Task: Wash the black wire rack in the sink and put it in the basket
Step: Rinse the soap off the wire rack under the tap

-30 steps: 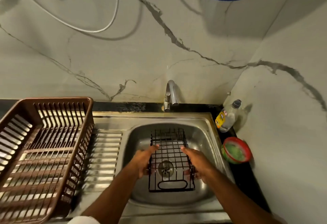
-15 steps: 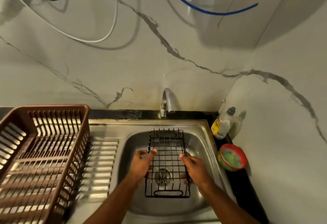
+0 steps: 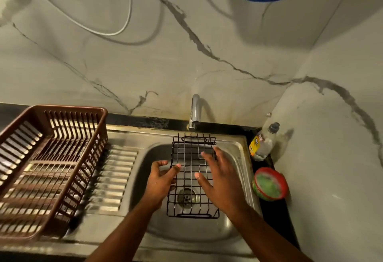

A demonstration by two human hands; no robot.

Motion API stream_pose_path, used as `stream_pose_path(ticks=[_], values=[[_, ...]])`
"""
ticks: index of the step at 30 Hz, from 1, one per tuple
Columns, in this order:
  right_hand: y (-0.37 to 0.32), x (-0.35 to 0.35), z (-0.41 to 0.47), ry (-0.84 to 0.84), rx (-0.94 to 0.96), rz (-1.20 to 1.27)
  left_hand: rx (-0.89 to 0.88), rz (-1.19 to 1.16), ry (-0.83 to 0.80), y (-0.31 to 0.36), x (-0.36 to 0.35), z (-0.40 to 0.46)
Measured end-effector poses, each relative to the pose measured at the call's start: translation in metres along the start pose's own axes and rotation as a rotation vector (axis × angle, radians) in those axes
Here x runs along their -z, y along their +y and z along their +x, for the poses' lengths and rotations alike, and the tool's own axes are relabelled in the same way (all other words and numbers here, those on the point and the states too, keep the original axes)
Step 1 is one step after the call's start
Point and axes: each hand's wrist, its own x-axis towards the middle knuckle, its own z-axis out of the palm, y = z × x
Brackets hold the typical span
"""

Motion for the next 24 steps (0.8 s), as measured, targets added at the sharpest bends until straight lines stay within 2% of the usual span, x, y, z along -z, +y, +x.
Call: stream_pose_path(ticks=[2, 11, 16, 20, 22, 24], values=[[-0.004, 0.002, 0.009, -0.073, -0.026, -0.079, 0.003, -0.011, 0.008, -0.003, -0.002, 0.0], [-0.014, -0.009, 0.027, -0.221, -0.088, -0.131, -0.013, -0.021, 0.039, 0.0, -0.002, 0.006], [-0.034, -0.012, -0.007, -0.349, -0.053, -0.193, -0.074, 0.009, 0.004, 0.003, 0.001, 0.008], [-0.046, -0.022, -0.047, -0.38, 0.085, -0.134, -0.031, 0.025, 0.008, -0.003, 0.008, 0.014], [-0.048, -0.026, -0.035, -0.414, 0.062, -0.133, -0.004, 0.017, 0.0, -0.007, 0.011, 0.017], [-0.05, -0.03, 0.0, -0.349, 0.015, -0.161, -0.009, 0.015, -0.051, -0.009, 0.012, 0.016]])
